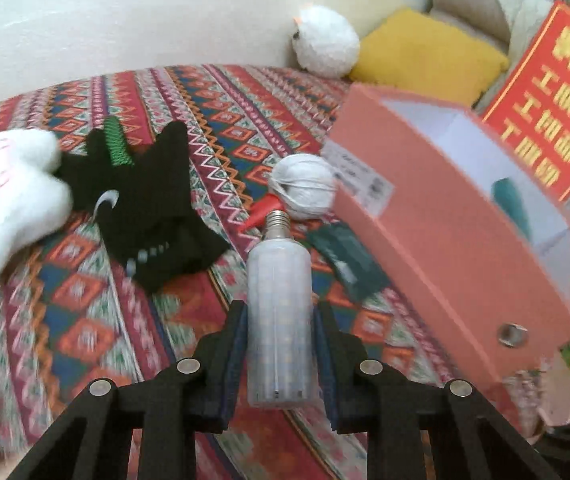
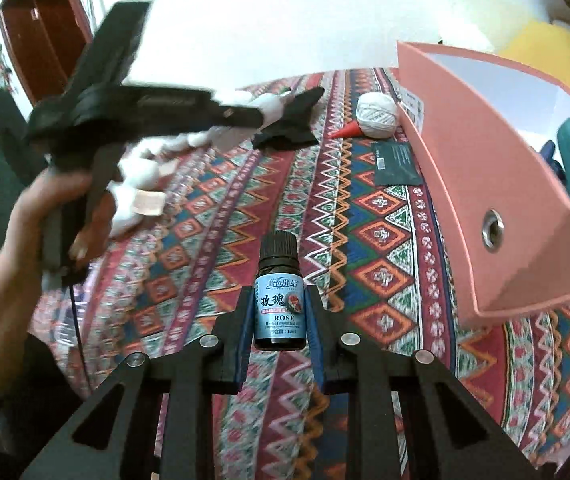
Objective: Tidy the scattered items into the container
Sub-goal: 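Carry the bulb with the left tool while the right tool carries the oil bottle into the box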
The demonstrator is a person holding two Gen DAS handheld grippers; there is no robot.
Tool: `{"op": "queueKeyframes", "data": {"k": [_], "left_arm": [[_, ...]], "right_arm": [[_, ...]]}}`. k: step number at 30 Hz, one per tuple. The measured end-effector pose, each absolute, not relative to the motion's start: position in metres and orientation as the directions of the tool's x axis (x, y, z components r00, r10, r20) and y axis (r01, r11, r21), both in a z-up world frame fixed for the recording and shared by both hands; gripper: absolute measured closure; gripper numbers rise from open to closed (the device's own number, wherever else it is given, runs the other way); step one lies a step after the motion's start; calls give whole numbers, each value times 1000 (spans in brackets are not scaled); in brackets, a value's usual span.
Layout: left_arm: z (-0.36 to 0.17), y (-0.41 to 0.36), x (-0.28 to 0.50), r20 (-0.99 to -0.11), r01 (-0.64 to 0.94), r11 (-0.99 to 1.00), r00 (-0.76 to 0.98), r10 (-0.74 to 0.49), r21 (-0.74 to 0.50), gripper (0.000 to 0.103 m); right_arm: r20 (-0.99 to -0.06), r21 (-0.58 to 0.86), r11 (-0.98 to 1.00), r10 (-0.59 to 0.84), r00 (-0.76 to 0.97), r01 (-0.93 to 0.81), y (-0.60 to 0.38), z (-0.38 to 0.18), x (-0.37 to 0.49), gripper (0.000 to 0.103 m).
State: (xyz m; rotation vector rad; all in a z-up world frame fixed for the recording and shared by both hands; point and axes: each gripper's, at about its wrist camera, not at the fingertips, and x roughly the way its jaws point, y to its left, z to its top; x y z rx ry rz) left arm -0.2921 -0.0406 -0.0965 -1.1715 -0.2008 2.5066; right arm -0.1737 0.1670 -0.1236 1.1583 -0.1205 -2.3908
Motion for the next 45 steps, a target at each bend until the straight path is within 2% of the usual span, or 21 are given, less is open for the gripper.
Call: {"op": "queueKeyframes", "data": {"k": [8, 19, 24, 33, 45], "left_arm": [[-57, -17, -212, -643, -307, -896, -624, 444, -320, 76], [4, 25, -176, -551, -424, -846, -642, 533, -324, 76], [34, 54, -188, -520, -477, -827, -646, 559, -297, 76], [61, 126, -241, -516, -556, -788, -608, 603, -265, 76], [55, 208, -328, -571, -584, -785, -579, 582, -208, 76]], "right_arm": [[-667, 225, -899, -423, -614, 375, 191, -63, -121, 77], [-574, 172, -933, -356, -738, 316, 236, 1, -89, 77], [-527, 144, -951, -308, -792, 274, 262, 28, -92, 77], [-471, 90, -974, -225, -853, 207, 311, 61, -133, 77], [-538, 97, -984, -177, -824, 148, 349, 26, -216, 77]]}}
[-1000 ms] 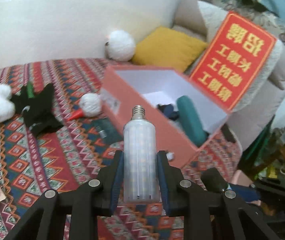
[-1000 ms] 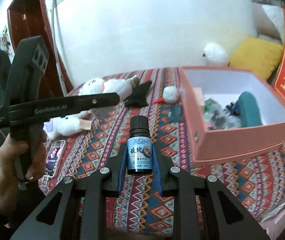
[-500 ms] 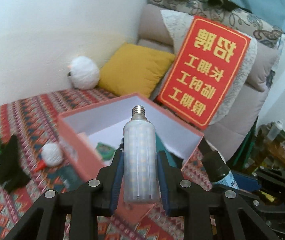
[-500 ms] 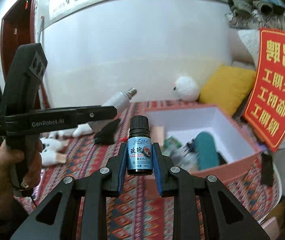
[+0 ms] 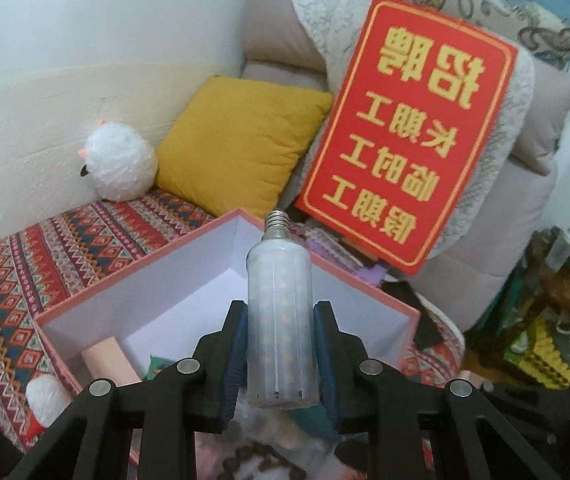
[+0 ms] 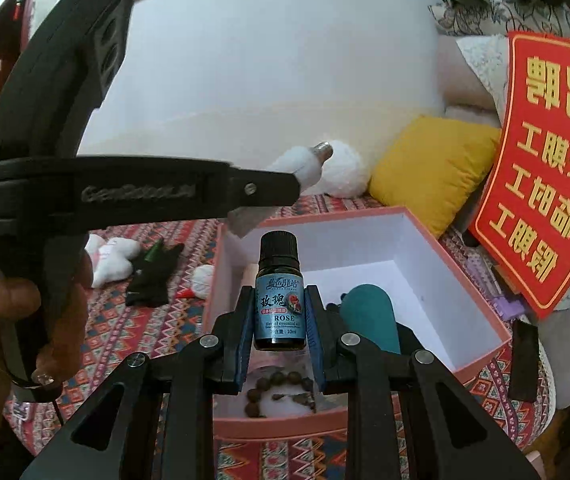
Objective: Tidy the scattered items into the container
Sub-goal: 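Carry the bulb with the left tool while the right tool carries the oil bottle into the box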
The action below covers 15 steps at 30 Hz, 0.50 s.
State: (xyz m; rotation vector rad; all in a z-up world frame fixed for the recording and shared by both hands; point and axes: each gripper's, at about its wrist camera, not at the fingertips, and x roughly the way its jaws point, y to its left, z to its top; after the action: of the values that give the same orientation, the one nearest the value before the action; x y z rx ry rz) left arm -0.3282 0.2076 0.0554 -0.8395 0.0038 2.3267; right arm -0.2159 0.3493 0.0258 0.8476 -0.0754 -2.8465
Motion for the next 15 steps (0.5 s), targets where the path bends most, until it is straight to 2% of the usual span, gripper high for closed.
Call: {"op": "queueKeyframes", "data": {"k": [2, 3, 4, 5, 6, 7, 8, 15], "left_arm": [[47, 215, -338, -591, -577, -790, -571, 571, -206, 74], [42, 218, -343, -600, -574, -793, -566, 565, -205, 63], [38, 221, -347, -610, -571, -796, -562, 559, -204, 36], [36, 222, -349, -610, -559, -806, -574, 547, -196, 22], [35, 221, -347, -595, -544, -817, -598, 538, -192, 6], [37, 218, -346, -578, -535, -822, -614, 537, -195, 2], [38, 215, -344, -561, -527, -827, -631, 536, -198, 2], [55, 188, -333, -527, -490, -841, -664, 530, -230, 2]], "right_arm": [[-542, 101, -986, -168, -824, 135, 355, 17, -231, 77], [-545, 106, -986, -167, -822, 130, 358, 13, -238, 77], [-550, 112, -985, -168, -818, 128, 361, 10, -245, 74], [-555, 119, -985, -171, -814, 125, 363, 7, -251, 67], [-555, 125, -985, -165, -815, 115, 364, 5, -253, 40], [-548, 130, -987, -155, -822, 99, 366, 4, -254, 17], [-542, 137, -987, -146, -828, 85, 367, 3, -253, 11], [-564, 181, -982, -142, -813, 46, 372, 0, -243, 10]]}}
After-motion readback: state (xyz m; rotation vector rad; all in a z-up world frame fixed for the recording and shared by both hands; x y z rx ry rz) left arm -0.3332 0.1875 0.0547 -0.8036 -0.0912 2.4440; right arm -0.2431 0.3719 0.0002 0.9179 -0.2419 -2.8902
